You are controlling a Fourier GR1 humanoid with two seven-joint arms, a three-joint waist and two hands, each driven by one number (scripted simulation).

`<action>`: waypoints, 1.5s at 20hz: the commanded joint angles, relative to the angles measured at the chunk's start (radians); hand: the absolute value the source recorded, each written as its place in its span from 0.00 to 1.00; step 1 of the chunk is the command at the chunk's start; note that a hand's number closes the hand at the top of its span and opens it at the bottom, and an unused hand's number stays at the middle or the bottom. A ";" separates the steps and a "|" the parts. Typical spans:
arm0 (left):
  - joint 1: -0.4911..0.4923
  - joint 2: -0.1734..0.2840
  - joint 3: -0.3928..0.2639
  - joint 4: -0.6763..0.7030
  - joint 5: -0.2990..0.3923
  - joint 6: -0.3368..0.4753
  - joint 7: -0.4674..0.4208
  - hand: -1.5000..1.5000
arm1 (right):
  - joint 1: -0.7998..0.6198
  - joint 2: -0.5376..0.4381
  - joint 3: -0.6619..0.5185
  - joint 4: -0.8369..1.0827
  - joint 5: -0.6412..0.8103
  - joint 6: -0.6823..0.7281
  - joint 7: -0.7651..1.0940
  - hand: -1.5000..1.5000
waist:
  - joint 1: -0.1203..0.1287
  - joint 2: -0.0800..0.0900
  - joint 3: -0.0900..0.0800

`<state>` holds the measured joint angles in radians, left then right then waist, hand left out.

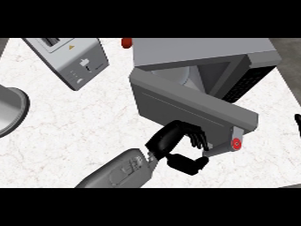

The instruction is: Pick up the milk, place it into the microwave and close the microwave

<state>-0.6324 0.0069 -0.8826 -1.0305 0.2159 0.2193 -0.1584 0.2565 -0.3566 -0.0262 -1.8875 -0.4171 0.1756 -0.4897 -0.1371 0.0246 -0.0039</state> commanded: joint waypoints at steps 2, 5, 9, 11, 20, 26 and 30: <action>-0.084 -0.007 0.003 -0.006 0.144 0.060 -0.077 1.00 | -0.039 -0.027 0.016 -0.049 -0.041 0.042 0.040 0.00 | -0.059 0.014 -0.002; -0.134 -0.007 0.006 0.004 0.199 0.090 -0.095 1.00 | -0.061 -0.053 0.013 -0.078 -0.055 0.059 0.062 0.00 | -0.087 0.017 -0.002; -0.214 -0.007 0.030 0.057 0.248 0.109 -0.101 1.00 | -0.080 -0.068 0.014 -0.112 -0.073 0.063 0.088 0.00 | -0.129 0.025 -0.001; -0.232 -0.006 0.028 0.079 0.270 0.114 -0.114 1.00 | -0.087 -0.065 0.012 -0.130 -0.081 0.056 0.092 0.00 | -0.147 0.029 -0.001; -0.339 -0.006 0.047 0.145 0.356 0.169 -0.110 1.00 | -0.106 -0.115 0.009 -0.165 -0.136 0.089 0.158 0.00 | -0.206 0.041 0.001; -0.386 -0.006 0.046 0.175 0.398 0.202 -0.114 1.00 | -0.124 -0.143 -0.008 -0.180 -0.172 0.100 0.186 0.00 | -0.242 0.047 0.002; -0.410 -0.005 0.059 0.200 0.423 0.215 -0.113 1.00 | -0.135 -0.161 -0.019 -0.187 -0.195 0.112 0.200 0.00 | -0.268 0.055 0.003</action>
<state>-0.9366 0.0357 -0.8503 -0.8577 0.6250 0.4368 -0.2668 0.1304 -0.5029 -0.0366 -2.0675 -0.5896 0.2788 -0.3051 -0.3703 0.0725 -0.0024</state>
